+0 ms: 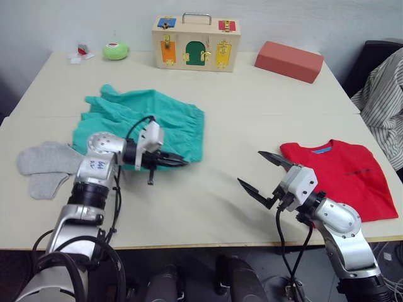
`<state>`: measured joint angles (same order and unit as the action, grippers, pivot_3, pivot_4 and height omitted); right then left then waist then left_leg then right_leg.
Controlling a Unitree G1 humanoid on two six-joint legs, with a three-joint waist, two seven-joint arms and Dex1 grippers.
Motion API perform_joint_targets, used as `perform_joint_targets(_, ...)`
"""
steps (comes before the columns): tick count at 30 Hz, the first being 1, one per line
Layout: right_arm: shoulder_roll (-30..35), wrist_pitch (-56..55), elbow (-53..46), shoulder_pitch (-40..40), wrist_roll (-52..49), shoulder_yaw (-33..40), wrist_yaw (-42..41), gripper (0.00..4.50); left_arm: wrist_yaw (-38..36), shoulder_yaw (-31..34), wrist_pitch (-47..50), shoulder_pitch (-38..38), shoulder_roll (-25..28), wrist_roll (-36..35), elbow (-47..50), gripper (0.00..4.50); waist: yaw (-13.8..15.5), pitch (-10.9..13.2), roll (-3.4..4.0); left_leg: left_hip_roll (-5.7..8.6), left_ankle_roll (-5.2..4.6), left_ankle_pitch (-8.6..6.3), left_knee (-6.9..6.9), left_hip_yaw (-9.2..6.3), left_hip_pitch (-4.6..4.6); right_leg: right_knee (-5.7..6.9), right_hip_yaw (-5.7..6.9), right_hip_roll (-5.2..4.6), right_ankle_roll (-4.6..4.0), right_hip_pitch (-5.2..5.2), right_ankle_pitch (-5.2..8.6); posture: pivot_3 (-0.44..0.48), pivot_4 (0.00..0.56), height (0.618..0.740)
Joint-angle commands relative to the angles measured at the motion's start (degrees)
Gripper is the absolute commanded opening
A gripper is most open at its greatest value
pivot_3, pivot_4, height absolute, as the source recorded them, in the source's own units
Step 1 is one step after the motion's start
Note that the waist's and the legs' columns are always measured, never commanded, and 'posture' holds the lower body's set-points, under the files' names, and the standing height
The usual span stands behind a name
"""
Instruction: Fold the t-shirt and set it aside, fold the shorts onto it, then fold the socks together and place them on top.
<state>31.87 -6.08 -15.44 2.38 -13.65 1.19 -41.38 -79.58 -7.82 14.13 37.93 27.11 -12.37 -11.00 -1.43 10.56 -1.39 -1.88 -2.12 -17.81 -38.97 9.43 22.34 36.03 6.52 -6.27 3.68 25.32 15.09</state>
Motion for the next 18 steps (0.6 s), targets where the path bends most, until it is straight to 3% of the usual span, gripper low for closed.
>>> perform_joint_targets(1,2.52,0.15,-0.93,-0.66,-1.11,2.83,-1.8,4.5,2.41,-6.05,3.66,-4.49,-1.52,0.51,8.79,0.01,0.38,0.01,0.01,0.05,-0.03,-0.02,-0.02,-0.04,-0.06,-0.05,-0.01,-0.03,0.01,-0.08,0.0,0.0,0.15,0.74)
perform_joint_targets(3,2.98,0.49,-1.16,-1.05,-1.23,3.05,-2.02,4.5,4.4,-6.77,5.15,-5.67,-2.31,0.18,9.95,0.01,0.65,0.01,0.01,0.05,-0.08,-0.04,-0.12,-0.08,-0.07,-0.06,-0.02,-0.06,0.01,-0.14,0.0,0.0,0.15,0.74)
perform_joint_targets(8,4.38,3.29,-2.61,-1.81,-0.26,2.45,-2.53,4.5,9.62,-4.25,9.75,-8.09,-4.69,-4.99,17.0,1.19,1.26,0.01,0.02,-0.01,-0.08,-0.03,-0.14,-0.21,-0.09,-0.02,-0.01,-0.26,0.0,-0.16,0.0,0.0,0.15,0.74)
perform_joint_targets(11,4.82,5.26,-3.25,-1.89,-0.54,2.63,-2.46,4.5,9.23,-0.03,9.02,-9.76,-1.03,-7.59,19.74,2.24,1.12,0.0,0.03,-0.05,-0.04,-0.06,-0.14,-0.22,-0.12,-0.03,-0.01,-0.28,-0.03,-0.18,0.02,0.0,0.15,0.74)
perform_joint_targets(14,5.17,8.17,-4.73,-1.48,-4.23,2.78,-4.61,4.5,6.08,5.98,9.3,-10.66,5.38,-11.66,20.72,3.02,1.04,0.01,0.05,-0.14,0.0,-0.04,-0.13,-0.22,-0.13,-0.01,0.09,-0.26,-0.09,-0.17,0.05,0.0,0.15,0.74)
perform_joint_targets(18,6.75,15.41,-10.91,-2.38,-9.67,-0.59,-8.81,4.5,1.49,11.07,1.38,-9.32,16.49,-8.87,10.58,4.21,1.21,0.02,0.08,-0.18,0.05,-0.06,-0.13,-0.3,-0.13,-0.01,0.18,-0.26,-0.16,-0.18,0.09,0.0,0.15,0.74)
